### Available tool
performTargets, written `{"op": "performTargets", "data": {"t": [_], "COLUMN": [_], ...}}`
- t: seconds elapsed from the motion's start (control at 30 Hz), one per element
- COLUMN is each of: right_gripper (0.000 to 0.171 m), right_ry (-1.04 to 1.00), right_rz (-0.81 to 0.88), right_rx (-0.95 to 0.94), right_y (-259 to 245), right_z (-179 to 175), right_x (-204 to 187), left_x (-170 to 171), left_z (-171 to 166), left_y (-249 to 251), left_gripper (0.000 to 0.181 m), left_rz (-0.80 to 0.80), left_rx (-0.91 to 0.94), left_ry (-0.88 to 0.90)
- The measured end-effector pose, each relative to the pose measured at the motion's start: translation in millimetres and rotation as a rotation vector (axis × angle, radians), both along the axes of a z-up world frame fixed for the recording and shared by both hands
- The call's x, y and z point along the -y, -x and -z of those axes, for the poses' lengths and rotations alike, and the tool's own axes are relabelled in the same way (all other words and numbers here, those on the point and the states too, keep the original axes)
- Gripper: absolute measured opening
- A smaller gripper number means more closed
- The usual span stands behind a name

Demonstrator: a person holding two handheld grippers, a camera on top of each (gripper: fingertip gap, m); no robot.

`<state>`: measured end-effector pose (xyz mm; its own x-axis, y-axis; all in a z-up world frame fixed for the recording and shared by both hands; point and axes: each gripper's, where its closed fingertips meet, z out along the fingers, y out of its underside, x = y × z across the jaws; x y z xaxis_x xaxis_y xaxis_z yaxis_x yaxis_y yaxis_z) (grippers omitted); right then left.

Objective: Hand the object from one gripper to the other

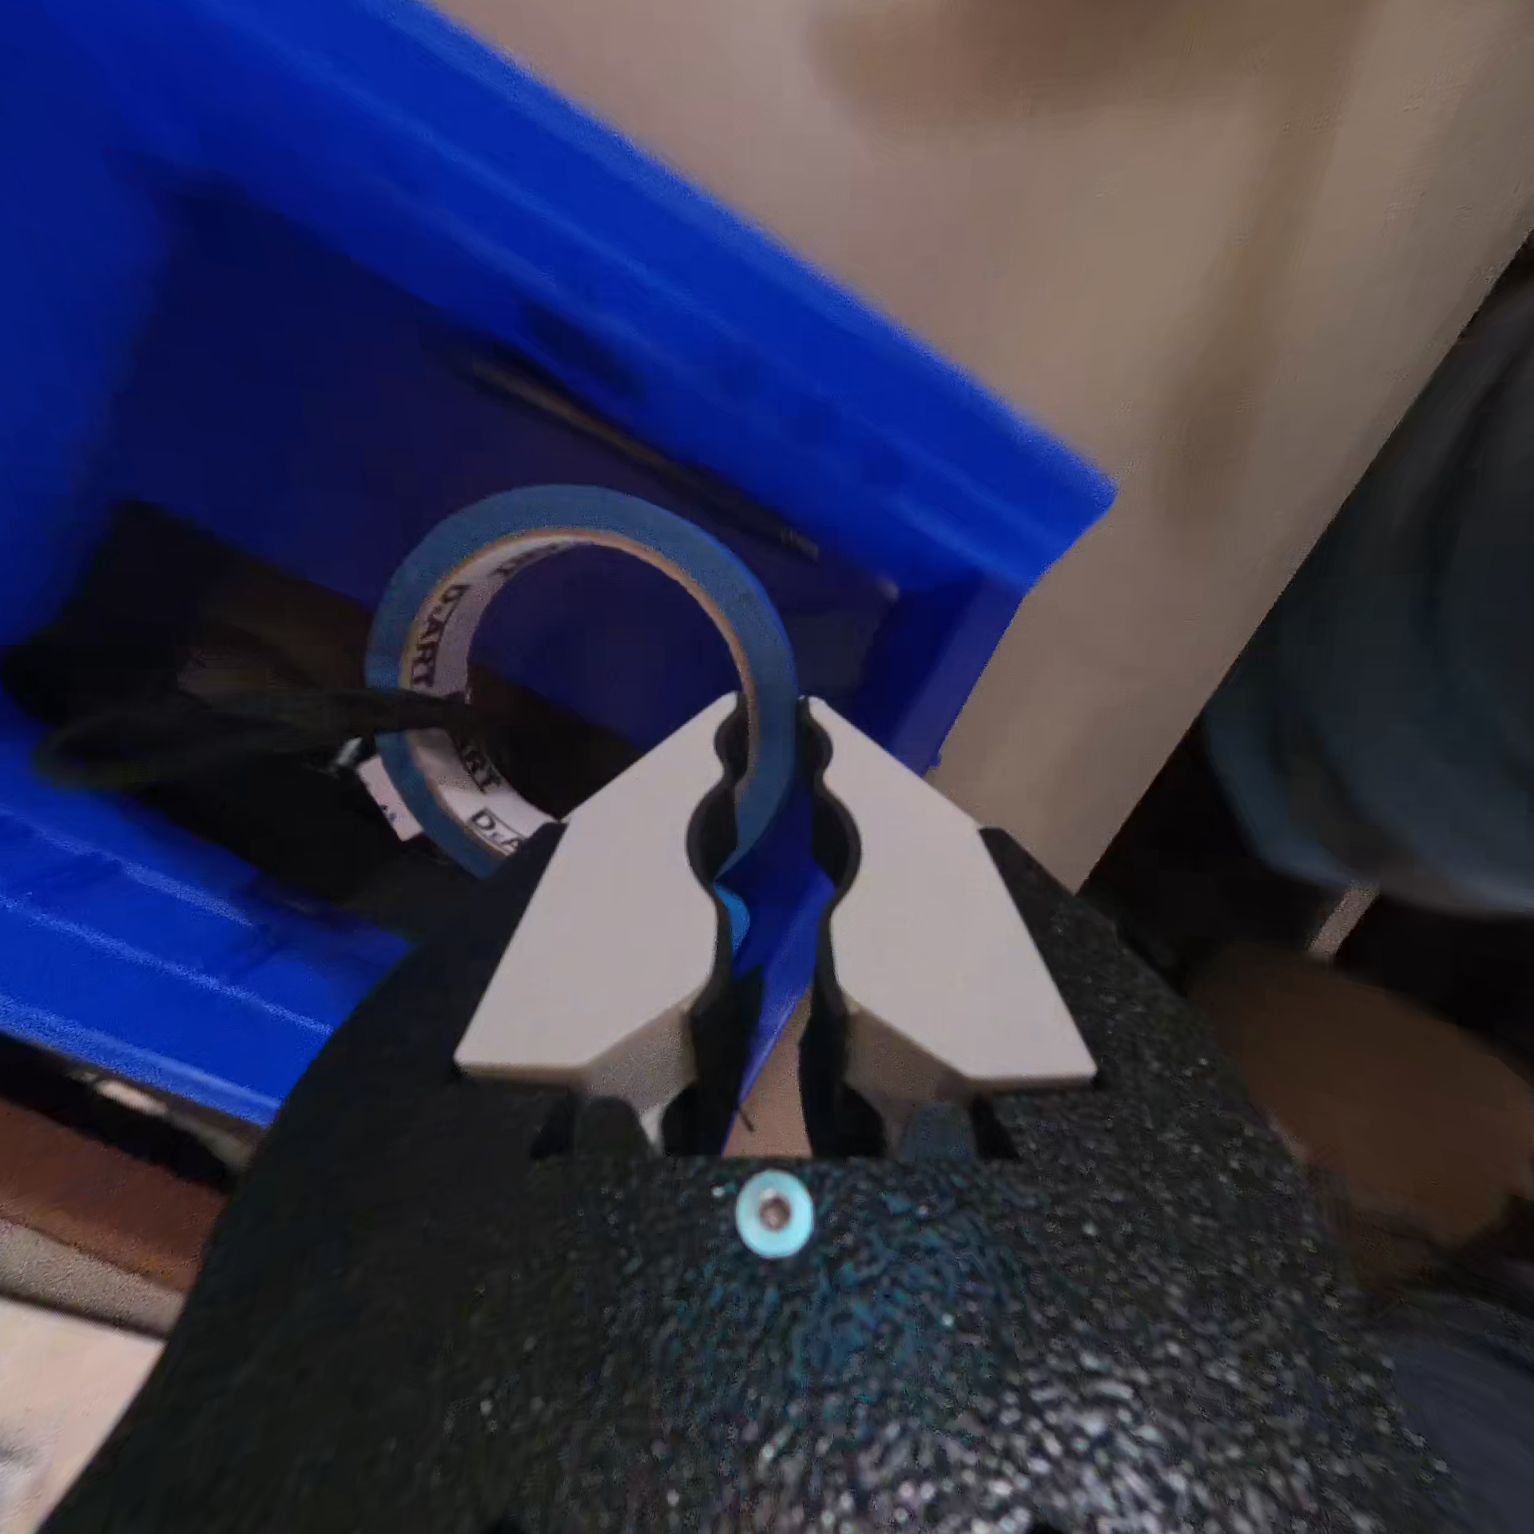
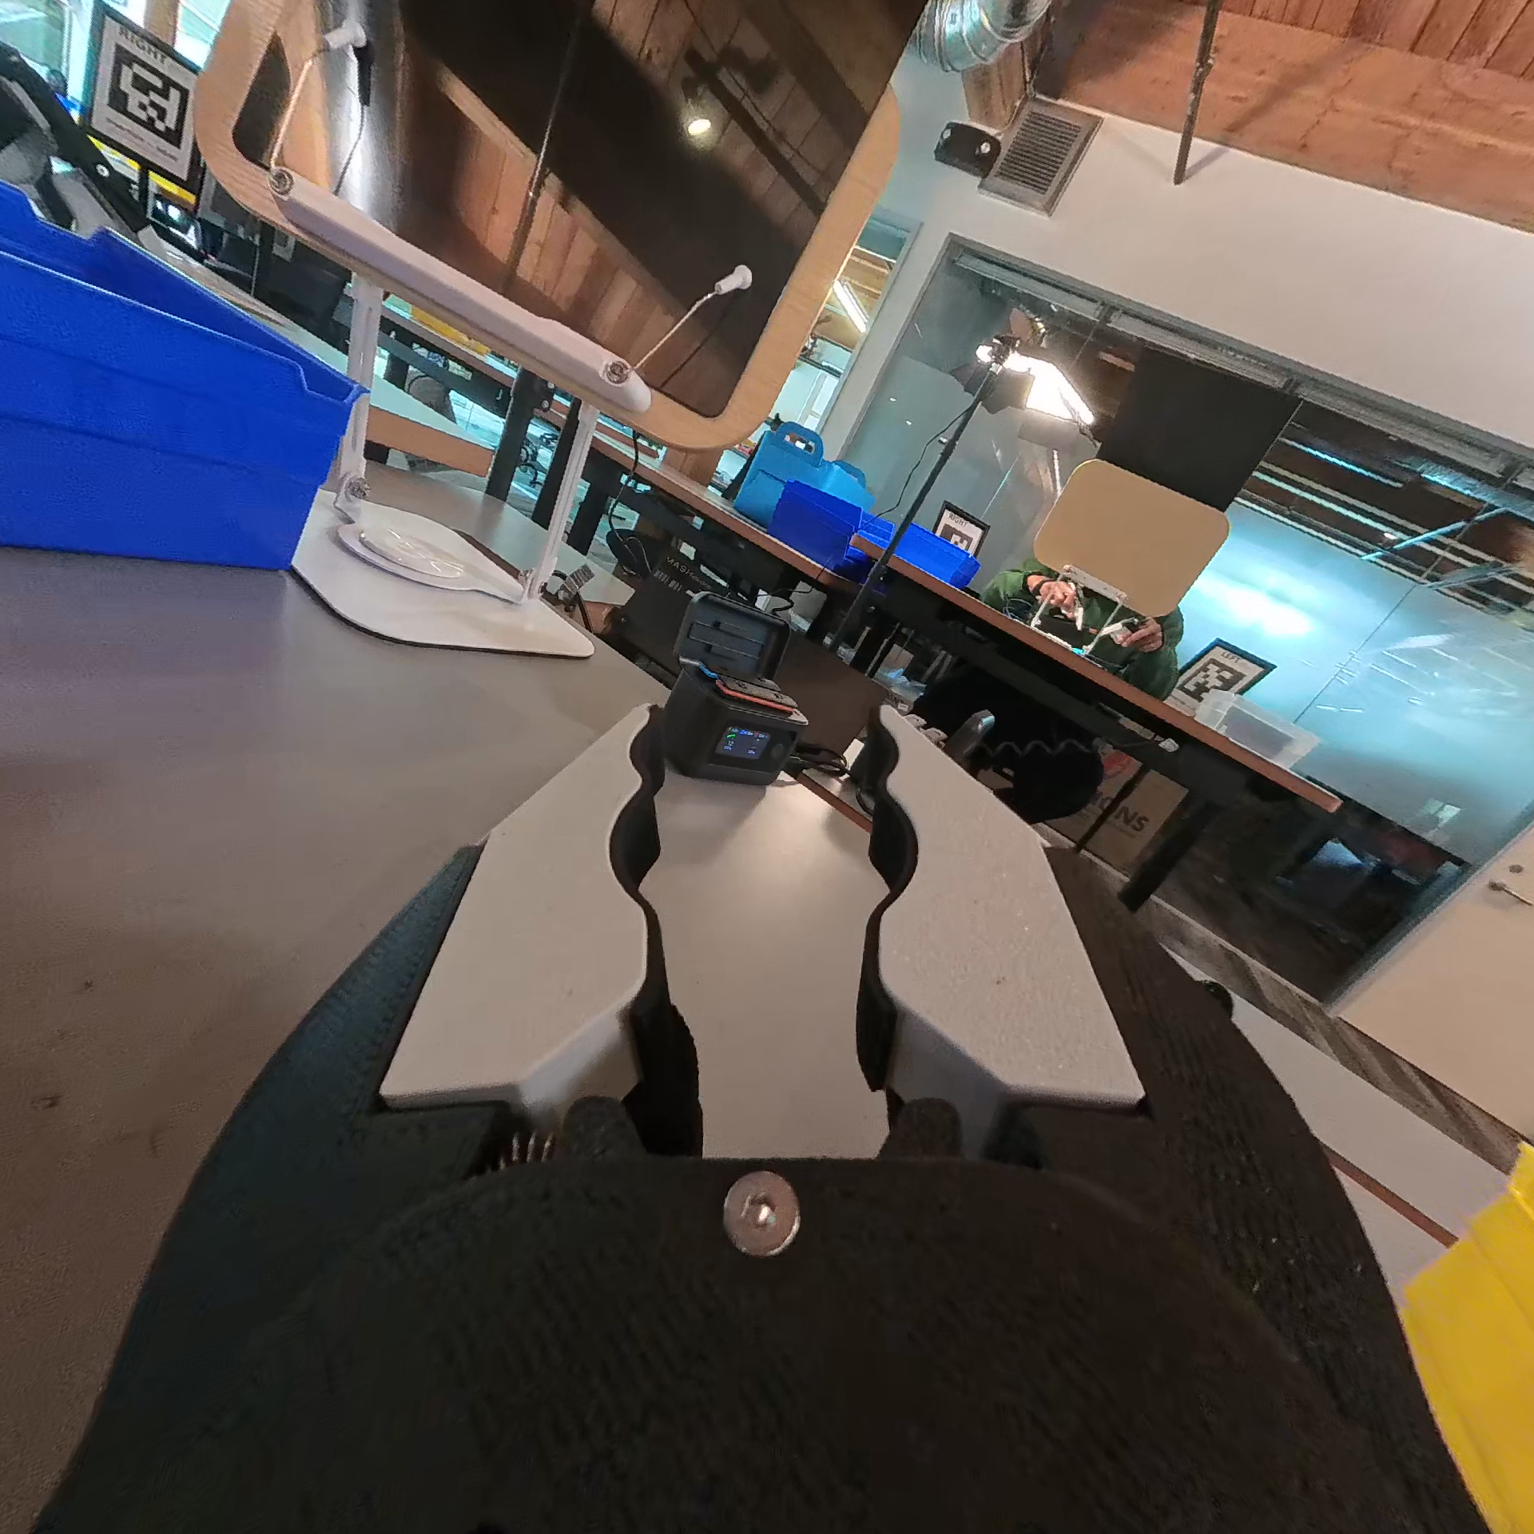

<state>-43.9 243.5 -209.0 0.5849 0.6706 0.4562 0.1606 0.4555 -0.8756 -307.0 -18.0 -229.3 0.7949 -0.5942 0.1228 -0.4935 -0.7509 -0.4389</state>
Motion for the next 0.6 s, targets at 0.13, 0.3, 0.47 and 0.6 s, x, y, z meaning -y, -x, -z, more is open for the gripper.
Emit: {"op": "performTargets", "data": {"t": [0.13,0.3,0.47,0.6], "right_gripper": [0.047,0.047,0.048,0.052], "right_ry": [-0.003,-0.01,-0.02,-0.017], "right_rz": [-0.005,-0.013,-0.082,-0.225], "right_rx": [0.007,0.016,-0.005,-0.046], "right_y": [1.5,3.4,8.8,14.9], "right_z": [0.6,1.2,-2.9,-11.7], "right_x": [0.9,3.1,15.2,41.1], "left_x": [-20.7,-38.3,-34.4,-42.8], "left_z": [-50.3,-95.2,-158.9,-186.0], "left_y": [2.6,3.7,-38.7,-95.8], "left_gripper": [0.009,0.008,0.007,0.007], "left_rz": [-0.162,-0.289,-0.11,0.006], "left_rx": [0.326,0.658,0.923,0.985], "left_ry": [-0.174,-0.401,-0.741,-0.923]}}
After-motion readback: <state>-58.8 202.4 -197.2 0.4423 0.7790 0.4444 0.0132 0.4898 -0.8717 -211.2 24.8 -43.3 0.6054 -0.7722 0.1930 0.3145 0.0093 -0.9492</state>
